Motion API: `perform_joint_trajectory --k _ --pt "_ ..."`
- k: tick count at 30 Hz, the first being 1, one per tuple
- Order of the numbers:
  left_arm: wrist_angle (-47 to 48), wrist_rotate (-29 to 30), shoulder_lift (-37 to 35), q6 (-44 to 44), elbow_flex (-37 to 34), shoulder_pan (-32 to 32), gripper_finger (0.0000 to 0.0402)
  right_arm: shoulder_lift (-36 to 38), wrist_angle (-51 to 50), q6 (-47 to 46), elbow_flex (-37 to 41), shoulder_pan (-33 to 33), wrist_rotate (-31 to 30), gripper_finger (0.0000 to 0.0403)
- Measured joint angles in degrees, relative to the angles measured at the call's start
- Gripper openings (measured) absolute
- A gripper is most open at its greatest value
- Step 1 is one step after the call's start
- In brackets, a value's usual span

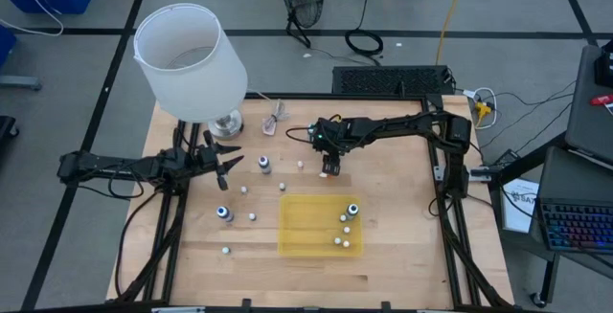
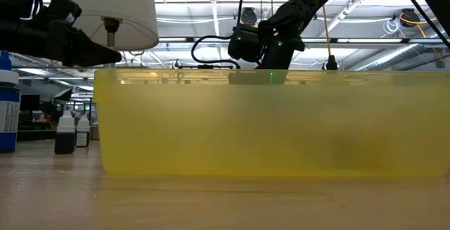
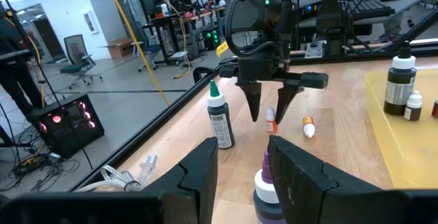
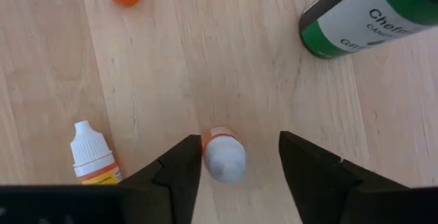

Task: Pick & Place food coloring
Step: Put the small orange food coloring bottle into the yellow container

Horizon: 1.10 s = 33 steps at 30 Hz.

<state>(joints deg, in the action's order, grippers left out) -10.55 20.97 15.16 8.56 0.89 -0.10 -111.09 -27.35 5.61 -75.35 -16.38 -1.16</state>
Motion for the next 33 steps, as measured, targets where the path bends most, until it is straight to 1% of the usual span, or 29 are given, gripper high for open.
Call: perform_joint_trajectory --k 5,11,18,24,28,33 --pt "0.00 0.00 0.00 0.00 0.00 0.00 0.0131 0.00 0.00 0.34 0.00 0.00 -0.01 0.0136" --pt "0.00 0.00 0.00 0.00 0.00 0.00 0.0132 0.02 0.46 3.29 0.00 0.00 -0.01 0.0053" --pt "0.00 0.00 -0.01 0.00 0.00 0.00 0.0132 0.88 0.55 4.76 0.04 1.51 -0.20 0.0052" --pt "0.00 0.00 -0.01 0.00 0.01 0.02 0.0131 6.83 -0.25 4.39 0.04 5.40 -1.01 0.0052" --pt "0.00 0.00 0.00 0.00 0.00 0.00 0.0131 13.19 -2.01 2.16 0.02 10.34 -2.87 0.0052" --pt "-0.01 0.00 -0.01 0.00 0.00 0.02 0.0131 19.38 -2.33 -0.60 0.01 21.23 -7.63 0.0052"
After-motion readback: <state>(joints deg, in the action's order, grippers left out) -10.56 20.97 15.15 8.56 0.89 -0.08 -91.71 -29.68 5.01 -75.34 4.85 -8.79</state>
